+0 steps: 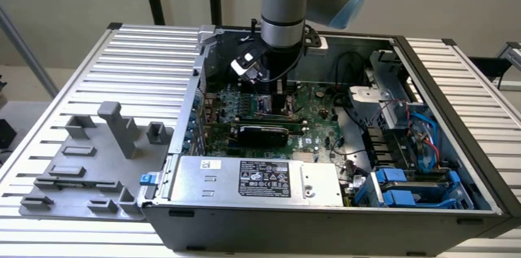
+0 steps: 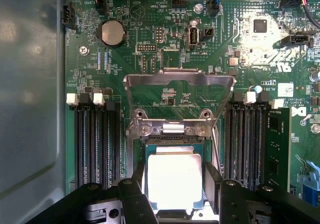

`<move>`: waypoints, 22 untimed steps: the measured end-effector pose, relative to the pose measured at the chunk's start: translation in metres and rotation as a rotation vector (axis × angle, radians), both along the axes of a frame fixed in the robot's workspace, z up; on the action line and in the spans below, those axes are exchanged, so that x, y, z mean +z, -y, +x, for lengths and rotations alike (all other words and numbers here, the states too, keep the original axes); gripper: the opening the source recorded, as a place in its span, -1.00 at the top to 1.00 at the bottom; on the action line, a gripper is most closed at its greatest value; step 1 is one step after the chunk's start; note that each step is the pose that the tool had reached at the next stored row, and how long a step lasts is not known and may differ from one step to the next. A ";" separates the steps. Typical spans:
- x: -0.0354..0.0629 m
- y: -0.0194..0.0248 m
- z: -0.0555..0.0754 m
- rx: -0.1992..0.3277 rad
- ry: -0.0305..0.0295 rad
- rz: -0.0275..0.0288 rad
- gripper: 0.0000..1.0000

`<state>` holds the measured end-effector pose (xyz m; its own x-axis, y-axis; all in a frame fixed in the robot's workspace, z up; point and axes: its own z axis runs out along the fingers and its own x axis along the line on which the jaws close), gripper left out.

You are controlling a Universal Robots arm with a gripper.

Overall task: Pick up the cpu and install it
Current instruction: 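Place the cpu into insertion slot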

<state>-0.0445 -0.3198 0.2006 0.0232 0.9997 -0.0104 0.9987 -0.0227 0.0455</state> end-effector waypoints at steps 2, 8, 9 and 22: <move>-0.0003 -0.0002 0.000 -0.004 -0.0001 -0.0010 -0.09; -0.0019 -0.0007 0.001 -0.008 0.0000 -0.0050 -0.09; -0.0023 -0.0010 0.001 -0.008 0.0001 -0.0061 -0.09; -0.0044 -0.0030 0.001 -0.009 0.0006 -0.0146 -0.09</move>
<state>-0.0440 -0.3168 0.1962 0.0324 0.9992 -0.0250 0.9984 -0.0312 0.0464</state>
